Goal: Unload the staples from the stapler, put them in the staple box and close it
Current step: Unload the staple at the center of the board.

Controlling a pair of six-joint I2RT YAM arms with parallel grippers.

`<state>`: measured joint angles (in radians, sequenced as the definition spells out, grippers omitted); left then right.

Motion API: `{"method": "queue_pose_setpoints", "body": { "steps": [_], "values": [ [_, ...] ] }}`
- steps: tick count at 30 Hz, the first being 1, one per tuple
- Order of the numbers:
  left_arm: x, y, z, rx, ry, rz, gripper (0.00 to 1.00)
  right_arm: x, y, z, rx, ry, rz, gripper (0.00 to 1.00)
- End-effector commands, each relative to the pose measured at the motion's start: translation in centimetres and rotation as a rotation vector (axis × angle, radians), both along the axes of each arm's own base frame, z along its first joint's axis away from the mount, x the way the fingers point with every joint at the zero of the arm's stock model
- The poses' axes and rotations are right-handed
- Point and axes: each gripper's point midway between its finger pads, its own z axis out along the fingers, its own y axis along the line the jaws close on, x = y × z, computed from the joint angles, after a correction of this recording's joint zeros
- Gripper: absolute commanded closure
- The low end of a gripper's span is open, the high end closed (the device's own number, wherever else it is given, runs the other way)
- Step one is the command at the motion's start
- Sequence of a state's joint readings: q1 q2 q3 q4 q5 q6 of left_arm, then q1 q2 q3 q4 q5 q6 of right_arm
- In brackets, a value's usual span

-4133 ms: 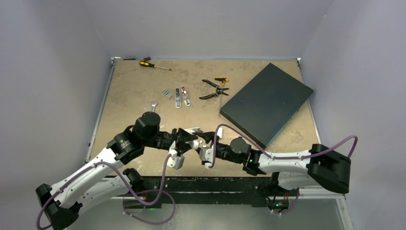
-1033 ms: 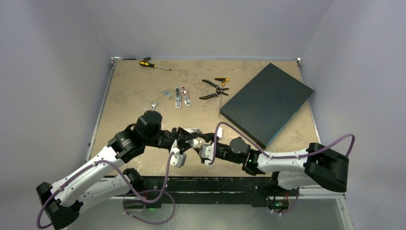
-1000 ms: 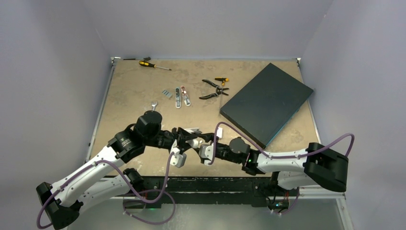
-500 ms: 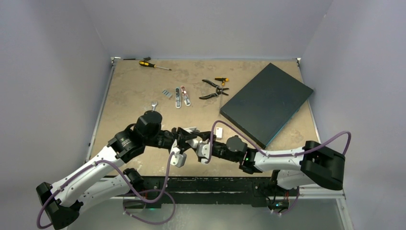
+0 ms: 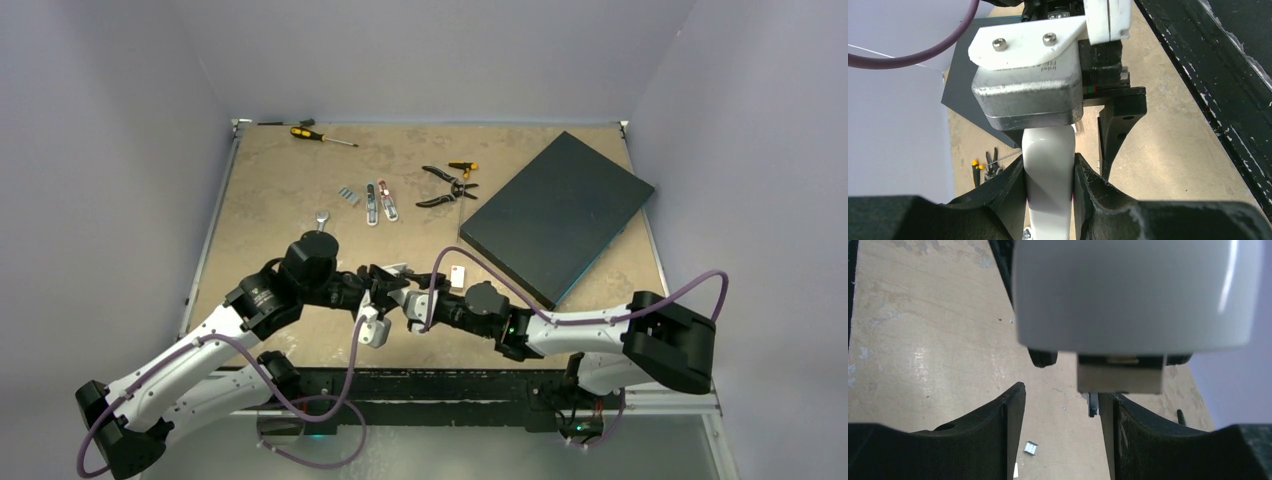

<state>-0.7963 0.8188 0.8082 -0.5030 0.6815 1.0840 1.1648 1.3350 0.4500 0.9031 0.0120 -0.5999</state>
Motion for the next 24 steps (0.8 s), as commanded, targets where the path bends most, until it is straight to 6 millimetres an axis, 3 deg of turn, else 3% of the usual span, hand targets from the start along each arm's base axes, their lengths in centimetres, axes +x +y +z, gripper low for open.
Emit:
{"method": "queue_pose_setpoints", "body": {
  "steps": [1,8,15,24],
  "values": [
    [-0.6,-0.7,3.2,-0.084,-0.056,-0.05,1.0,0.6,-0.8,0.0,0.011,0.042,-0.06,0.42],
    [-0.5,-0.6,3.1,-0.081,-0.056,-0.044,1.0,0.0,-2.4,0.4,0.034,0.059,-0.072,0.43],
    [-0.6,-0.6,2.9,-0.081,-0.064,-0.049,1.0,-1.4,-4.0,2.1,0.169,0.124,-0.059,0.41],
    [-1.2,-0.5,3.6,-0.117,-0.112,-0.081,1.0,2.1,-7.8,4.3,0.566,0.464,-0.426,0.36]
  ]
}}
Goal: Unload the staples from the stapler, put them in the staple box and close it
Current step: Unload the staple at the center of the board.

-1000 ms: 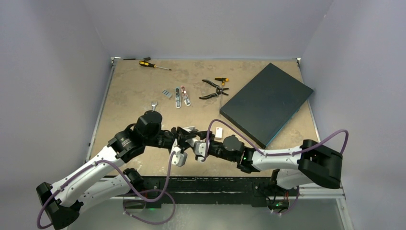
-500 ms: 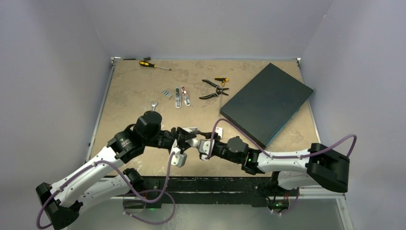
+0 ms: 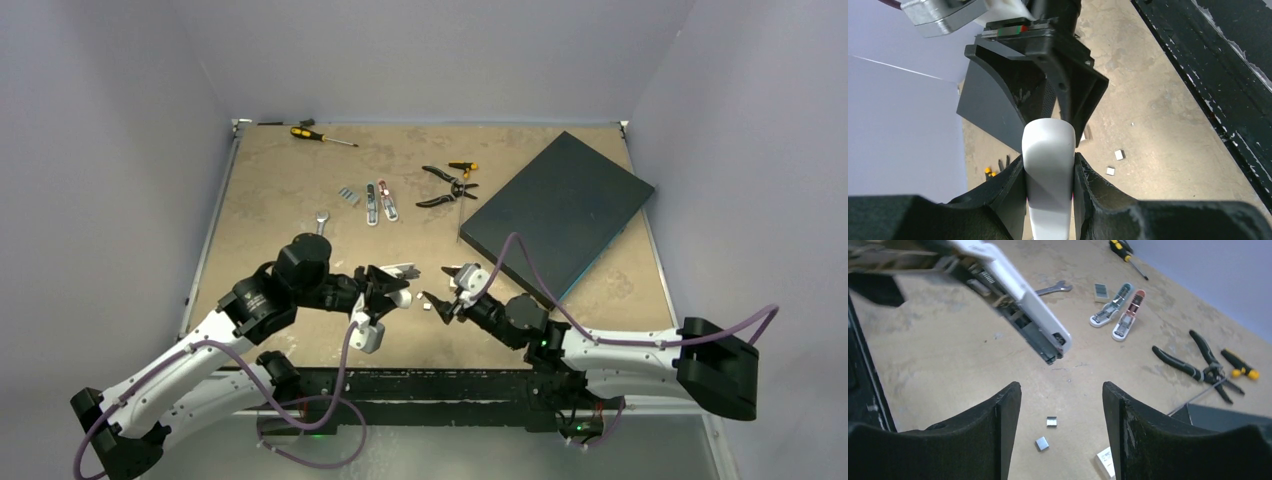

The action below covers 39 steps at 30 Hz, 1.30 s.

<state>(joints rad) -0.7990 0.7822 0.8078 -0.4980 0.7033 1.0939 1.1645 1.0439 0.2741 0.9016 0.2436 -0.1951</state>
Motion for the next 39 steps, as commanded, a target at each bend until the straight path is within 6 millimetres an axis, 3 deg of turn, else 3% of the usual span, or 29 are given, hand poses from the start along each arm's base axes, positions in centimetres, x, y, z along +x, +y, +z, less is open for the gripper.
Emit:
{"method": "queue_pose_setpoints", "body": {
  "steps": [1,6,13,27,39],
  "values": [
    [-0.6,-0.6,2.5,-0.083,-0.084,-0.06,1.0,2.2,-1.8,2.8,0.291,0.175,-0.205,0.36],
    [-1.1,-0.6,2.9,-0.095,-0.091,-0.087,1.0,2.5,-0.9,4.2,0.336,0.198,-0.185,0.33],
    [-1.9,-0.6,3.1,-0.099,-0.085,-0.13,1.0,1.3,-0.1,6.1,0.307,0.097,-0.021,0.27],
    [-2.1,-0.8,2.7,-0.092,-0.073,-0.144,1.0,2.1,2.3,5.9,0.218,0.022,0.038,0.28],
    [-2.1,-0.8,2.4,-0.084,-0.065,-0.145,1.0,2.9,1.5,7.0,0.258,-0.007,-0.018,0.34]
  ]
}}
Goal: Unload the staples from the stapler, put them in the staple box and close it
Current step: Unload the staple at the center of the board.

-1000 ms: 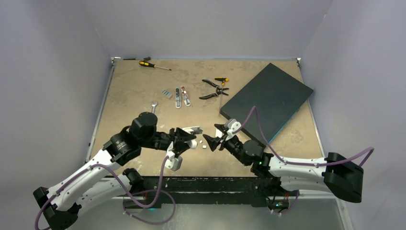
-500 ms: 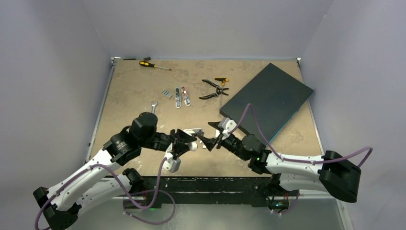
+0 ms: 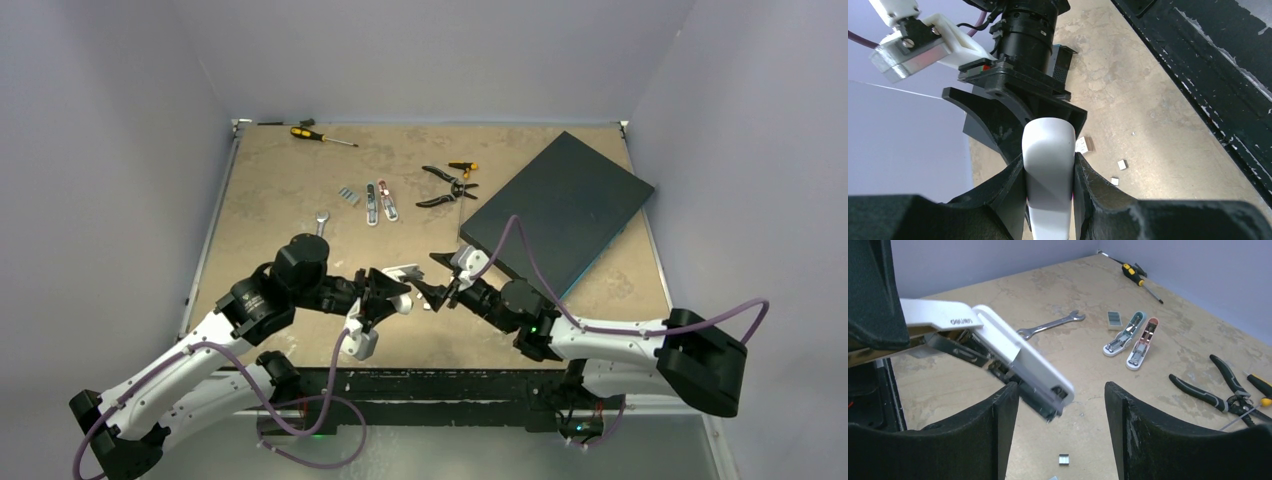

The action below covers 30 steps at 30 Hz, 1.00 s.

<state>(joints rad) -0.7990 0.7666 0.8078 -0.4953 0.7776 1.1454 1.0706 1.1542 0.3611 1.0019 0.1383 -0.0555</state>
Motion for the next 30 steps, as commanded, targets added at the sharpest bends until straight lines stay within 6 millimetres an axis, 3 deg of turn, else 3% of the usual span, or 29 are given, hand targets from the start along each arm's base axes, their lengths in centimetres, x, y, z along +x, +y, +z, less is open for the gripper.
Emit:
{"method": "queue_pose_setpoints", "body": {
  "steps": [1,30],
  "values": [
    [-0.9,-0.4,1.5,-0.047,-0.027,-0.062,1.0,0.8,-0.4,4.5,0.109,-0.085,-0.043,0.35],
    [-0.5,-0.6,1.9,-0.063,-0.029,-0.045,1.0,1.2,2.0,3.8,0.034,-0.133,0.011,0.38]
  ]
}}
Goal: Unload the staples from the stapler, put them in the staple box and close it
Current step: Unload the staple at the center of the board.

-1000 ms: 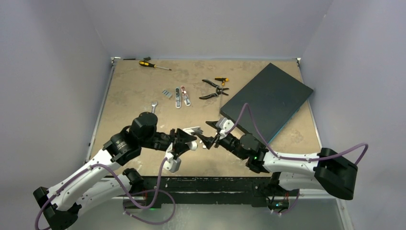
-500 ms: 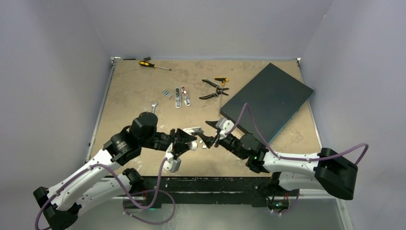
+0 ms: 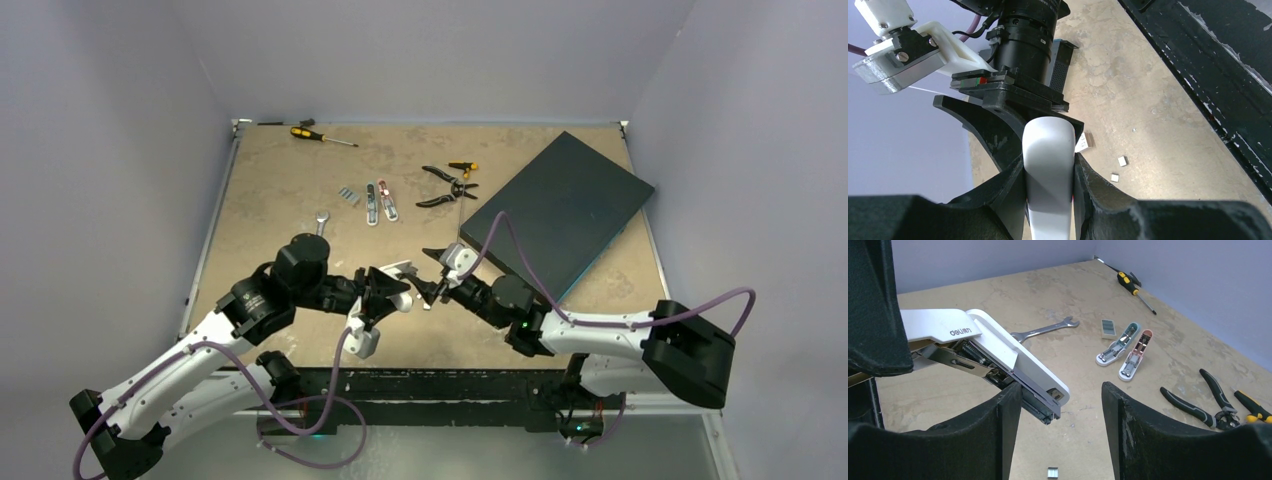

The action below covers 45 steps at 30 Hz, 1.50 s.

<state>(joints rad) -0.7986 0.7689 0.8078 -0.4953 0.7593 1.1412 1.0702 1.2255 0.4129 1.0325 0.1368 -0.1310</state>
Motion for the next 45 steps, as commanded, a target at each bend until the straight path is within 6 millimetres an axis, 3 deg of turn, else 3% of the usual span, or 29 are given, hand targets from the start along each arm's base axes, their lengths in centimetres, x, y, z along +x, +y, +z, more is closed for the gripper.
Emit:
{"method": "queue_pose_setpoints", "body": {
  "steps": [1,10,17,21,28,36,45],
  "values": [
    [-0.8,-0.7,2.0,-0.069,-0.03,-0.061,1.0,0.0,1.0,3.2,0.063,-0.068,0.032,0.39],
    [-0.5,-0.8,2.0,-0.069,-0.03,-0.051,1.0,-1.0,1.4,2.8,0.042,-0.086,0.097,0.39],
    [-0.7,-0.9,2.3,-0.084,-0.033,-0.063,1.0,0.9,0.8,3.0,0.064,-0.055,-0.015,0.41],
    [-0.8,-0.9,2.6,-0.092,-0.037,-0.066,1.0,2.9,0.4,1.2,0.02,0.01,-0.134,0.43],
    [-0.8,-0.7,2.7,-0.097,-0.045,-0.057,1.0,3.4,0.4,-1.0,-0.023,0.085,-0.167,0.44],
    [-0.4,-0.3,2.1,-0.068,-0.055,-0.03,1.0,3.2,-0.3,-2.5,-0.075,0.153,-0.19,0.45],
    [-0.1,-0.1,1.2,-0.031,-0.054,-0.017,1.0,2.2,-2.3,-2.7,-0.102,0.19,-0.204,0.45]
  ]
}}
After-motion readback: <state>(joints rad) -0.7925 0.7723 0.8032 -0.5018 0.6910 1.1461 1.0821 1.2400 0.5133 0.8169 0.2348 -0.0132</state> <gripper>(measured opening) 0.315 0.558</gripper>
